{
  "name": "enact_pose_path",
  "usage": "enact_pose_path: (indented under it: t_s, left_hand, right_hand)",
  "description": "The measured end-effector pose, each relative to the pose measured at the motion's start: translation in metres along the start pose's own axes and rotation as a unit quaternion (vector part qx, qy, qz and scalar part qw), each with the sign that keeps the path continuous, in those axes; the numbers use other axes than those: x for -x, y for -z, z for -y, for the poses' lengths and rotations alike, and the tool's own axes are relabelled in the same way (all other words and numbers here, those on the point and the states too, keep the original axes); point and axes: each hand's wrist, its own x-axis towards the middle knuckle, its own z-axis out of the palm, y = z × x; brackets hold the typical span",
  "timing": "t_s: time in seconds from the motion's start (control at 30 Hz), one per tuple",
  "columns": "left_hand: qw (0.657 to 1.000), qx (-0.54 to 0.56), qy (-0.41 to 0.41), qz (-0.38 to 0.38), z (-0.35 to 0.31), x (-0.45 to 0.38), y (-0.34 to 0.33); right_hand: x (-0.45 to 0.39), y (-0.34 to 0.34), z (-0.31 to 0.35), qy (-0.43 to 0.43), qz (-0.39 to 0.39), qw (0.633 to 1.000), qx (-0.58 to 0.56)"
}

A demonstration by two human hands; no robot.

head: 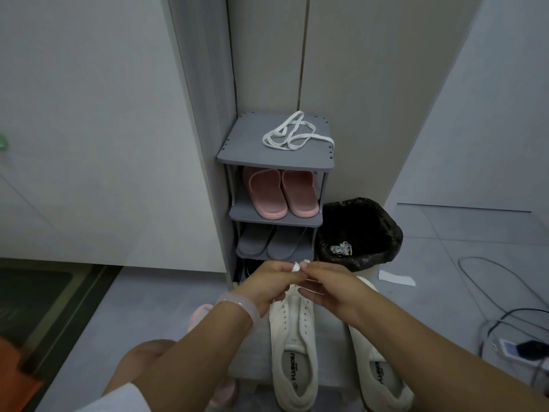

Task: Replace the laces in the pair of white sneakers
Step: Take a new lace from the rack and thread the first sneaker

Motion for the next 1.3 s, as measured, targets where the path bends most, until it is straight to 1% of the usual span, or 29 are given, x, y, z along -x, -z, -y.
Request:
enact_pose_path:
  t_s: [0.07,0.13,0.2,0.23,0.3,0.37,0.47,0.57,0.67,0.77,0.87,0.93,1.0,1.1,1.2,1.3]
  left_hand:
    - [1.000,0.004,0.013,0.003,0.003,0.000,-0.001]
    - [0.999,0.045,0.022,-0.014,0.004,-0.001,0.000]
    - [0.995,0.075,0.011,-0.062,0.005,-0.004,0.007]
    - [0.994,0.067,0.002,-0.091,0.006,-0.005,0.012]
    - [0.989,0.019,-0.016,-0.145,0.013,-0.007,0.023]
    - [0.984,-0.019,-0.030,-0.173,0.024,-0.009,0.030]
    - [0.977,-0.016,-0.027,-0.210,0.042,-0.019,0.033]
    - [0.977,0.008,-0.004,-0.213,0.051,-0.031,0.032]
    - [0.982,0.043,0.018,-0.185,0.058,-0.042,0.030]
    - [0.983,0.053,0.024,-0.174,0.065,-0.049,0.027]
    - [0.987,0.038,0.025,-0.151,0.070,-0.053,0.022]
    - [0.988,-0.007,0.021,-0.152,0.074,-0.054,0.022]
    - [0.983,-0.090,0.021,-0.161,0.079,-0.055,0.025]
    - [0.965,-0.211,0.021,-0.157,0.087,-0.053,0.027]
    - [0.941,-0.297,0.005,-0.163,0.092,-0.053,0.028]
    - [0.916,-0.368,-0.024,-0.158,0.093,-0.052,0.027]
  right_hand:
    - [0.001,-0.001,-0.002,0.022,-0.039,0.999,0.026]
    - [0.000,0.003,-0.003,0.058,-0.092,0.991,0.075]
    - [0.000,0.014,-0.003,0.084,-0.126,0.984,0.098]
    - [0.000,0.021,-0.004,0.085,-0.133,0.983,0.098]
    - [-0.002,0.034,-0.010,0.075,-0.136,0.984,0.091]
    - [-0.005,0.042,-0.020,0.055,-0.126,0.987,0.085]
    - [-0.013,0.045,-0.037,0.021,-0.101,0.993,0.059]
    - [-0.024,0.046,-0.045,0.004,-0.105,0.993,0.054]
    - [-0.038,0.048,-0.052,-0.014,-0.121,0.989,0.082]
    - [-0.050,0.051,-0.059,-0.016,-0.128,0.986,0.104]
    - [-0.060,0.053,-0.059,-0.019,-0.126,0.991,0.041]
    - [-0.065,0.054,-0.060,-0.017,-0.118,0.993,0.020]
    - [-0.069,0.054,-0.064,-0.015,-0.114,0.992,0.051]
    - [-0.072,0.053,-0.073,-0.028,-0.107,0.991,0.075]
    - [-0.076,0.052,-0.078,0.000,-0.132,0.977,0.170]
    - [-0.075,0.054,-0.082,0.055,-0.150,0.949,0.272]
